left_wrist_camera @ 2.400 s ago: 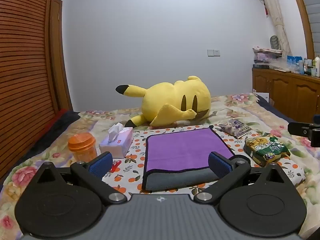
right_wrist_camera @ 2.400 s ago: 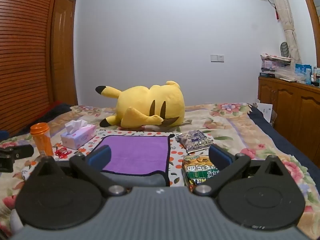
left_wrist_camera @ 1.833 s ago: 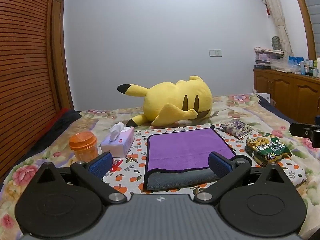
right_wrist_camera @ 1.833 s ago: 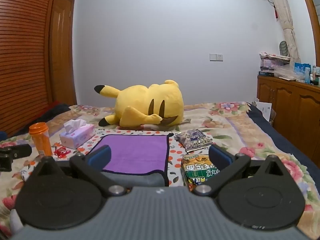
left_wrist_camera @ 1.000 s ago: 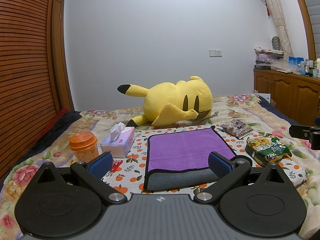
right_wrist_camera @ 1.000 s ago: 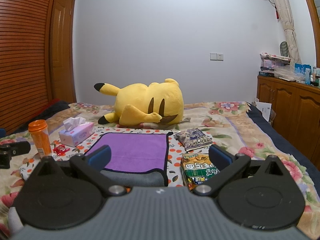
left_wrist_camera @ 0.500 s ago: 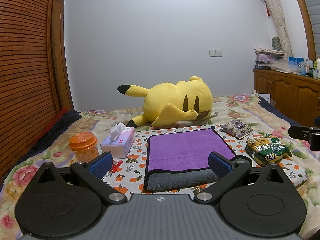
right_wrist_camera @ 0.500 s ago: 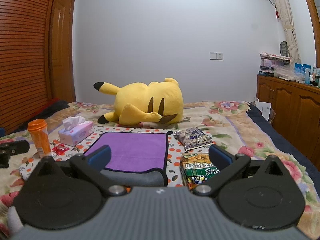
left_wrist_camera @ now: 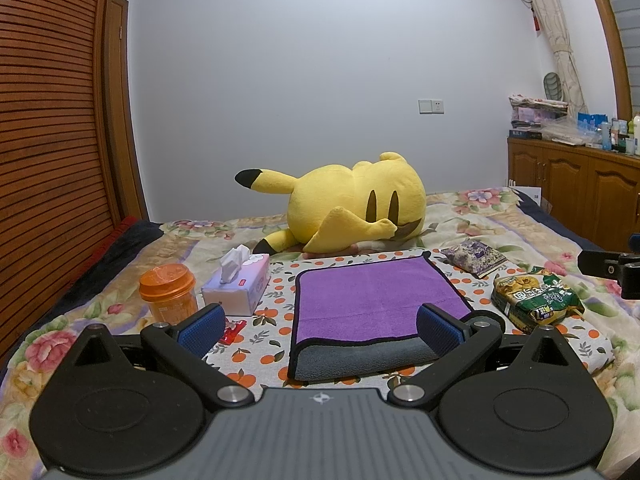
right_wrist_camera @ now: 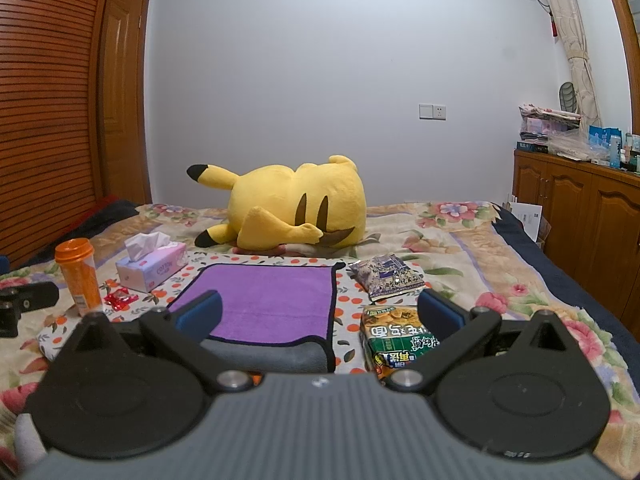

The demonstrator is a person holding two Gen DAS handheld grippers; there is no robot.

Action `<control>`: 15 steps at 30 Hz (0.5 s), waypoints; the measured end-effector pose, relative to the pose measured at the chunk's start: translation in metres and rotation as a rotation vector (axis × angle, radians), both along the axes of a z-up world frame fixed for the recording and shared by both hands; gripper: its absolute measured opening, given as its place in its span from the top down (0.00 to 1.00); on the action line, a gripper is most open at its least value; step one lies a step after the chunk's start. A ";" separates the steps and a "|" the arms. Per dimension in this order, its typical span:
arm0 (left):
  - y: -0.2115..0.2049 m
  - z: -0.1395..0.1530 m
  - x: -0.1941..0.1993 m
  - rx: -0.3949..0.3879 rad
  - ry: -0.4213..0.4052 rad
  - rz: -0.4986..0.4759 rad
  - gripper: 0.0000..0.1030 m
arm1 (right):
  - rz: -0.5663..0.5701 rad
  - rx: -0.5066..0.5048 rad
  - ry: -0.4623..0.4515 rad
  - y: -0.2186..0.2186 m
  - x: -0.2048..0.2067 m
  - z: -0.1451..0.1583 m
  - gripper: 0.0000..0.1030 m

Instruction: Fold towel

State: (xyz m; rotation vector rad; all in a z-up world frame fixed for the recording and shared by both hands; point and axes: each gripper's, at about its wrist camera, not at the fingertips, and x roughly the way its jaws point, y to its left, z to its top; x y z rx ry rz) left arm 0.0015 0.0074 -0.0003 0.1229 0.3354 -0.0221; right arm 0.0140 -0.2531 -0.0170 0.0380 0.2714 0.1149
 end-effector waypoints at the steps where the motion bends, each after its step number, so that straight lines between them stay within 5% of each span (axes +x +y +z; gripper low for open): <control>1: 0.001 0.000 0.000 0.000 0.000 0.000 0.00 | 0.000 0.000 0.000 0.000 0.000 0.000 0.00; 15: 0.002 0.000 0.000 0.000 0.001 0.000 0.00 | 0.000 0.000 0.001 -0.001 0.000 0.000 0.00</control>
